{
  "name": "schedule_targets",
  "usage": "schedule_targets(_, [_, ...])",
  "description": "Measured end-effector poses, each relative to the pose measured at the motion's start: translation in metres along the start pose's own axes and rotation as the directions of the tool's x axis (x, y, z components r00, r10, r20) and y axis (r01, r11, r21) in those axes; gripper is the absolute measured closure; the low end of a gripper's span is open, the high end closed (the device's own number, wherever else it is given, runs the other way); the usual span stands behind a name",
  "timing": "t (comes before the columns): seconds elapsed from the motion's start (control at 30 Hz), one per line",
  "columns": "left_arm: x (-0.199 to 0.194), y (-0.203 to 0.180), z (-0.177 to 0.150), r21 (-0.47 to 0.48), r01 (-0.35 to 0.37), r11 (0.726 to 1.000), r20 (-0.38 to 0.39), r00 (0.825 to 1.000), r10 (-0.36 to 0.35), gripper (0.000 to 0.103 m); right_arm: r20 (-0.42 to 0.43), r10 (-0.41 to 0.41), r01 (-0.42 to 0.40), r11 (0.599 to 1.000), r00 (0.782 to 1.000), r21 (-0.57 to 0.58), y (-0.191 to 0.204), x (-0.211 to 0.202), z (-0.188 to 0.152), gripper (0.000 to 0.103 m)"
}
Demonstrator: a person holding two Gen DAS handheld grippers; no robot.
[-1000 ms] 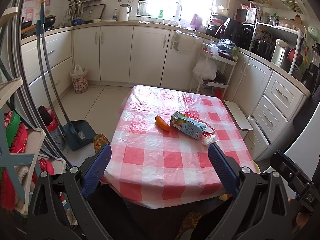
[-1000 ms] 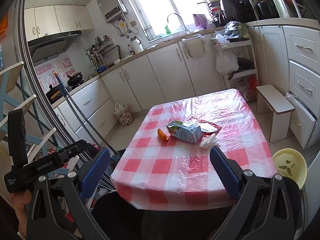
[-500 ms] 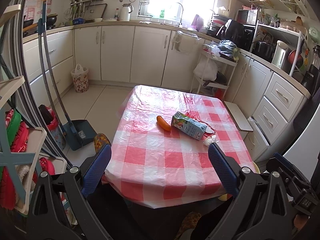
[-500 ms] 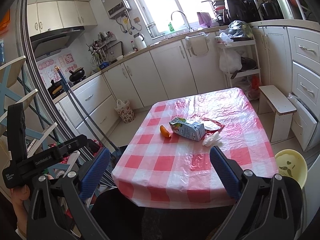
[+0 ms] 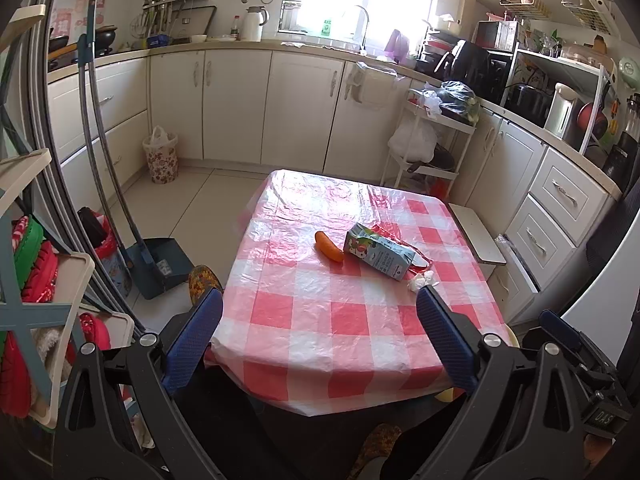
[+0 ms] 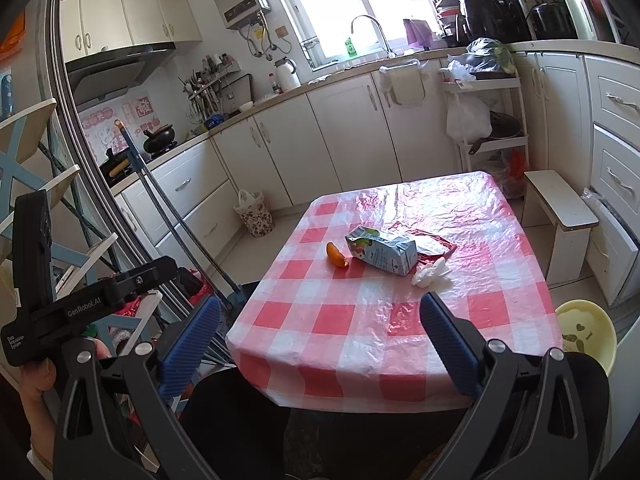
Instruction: Collect trash
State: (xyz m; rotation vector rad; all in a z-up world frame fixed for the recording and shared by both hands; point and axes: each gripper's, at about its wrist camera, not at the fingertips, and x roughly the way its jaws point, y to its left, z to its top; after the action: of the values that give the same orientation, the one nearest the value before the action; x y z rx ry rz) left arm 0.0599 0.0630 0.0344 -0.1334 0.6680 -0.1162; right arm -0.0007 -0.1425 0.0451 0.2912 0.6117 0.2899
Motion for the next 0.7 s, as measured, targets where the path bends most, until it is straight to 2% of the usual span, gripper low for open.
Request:
schedule_targets(0.2, [0.005,0.008,-0.001,-0.01,-0.015,1.0,-0.01,1.0,0.014,0.009,-0.02,0.008,-0.008,1.0,1.0,-0.026,0.001,0.008,0.001,0.007])
schedule_targets(0.43, [0.033,0.032,-0.006,-0.067,-0.051,0.996,-0.061,0.997,0.047,0.009,-0.041,-0.013,0.011,0.998,0.999,-0.064,-0.012,0.029,0.012,0.007])
schedule_targets(0.57, [0.052,0.038,-0.008,-0.09,-0.059,0.994,-0.089,0.995,0.051,0.009,-0.074,-0.032,0.026,0.996,0.997,-0.085,-0.024,0.052,0.018,0.007])
schedule_targets(0.7, [0.071,0.04,-0.01,-0.102,-0.055,0.993,-0.114,0.993,0.044,0.009,-0.135,-0.049,0.022,0.981,0.99,-0.195,-0.031,0.093,0.033,0.007])
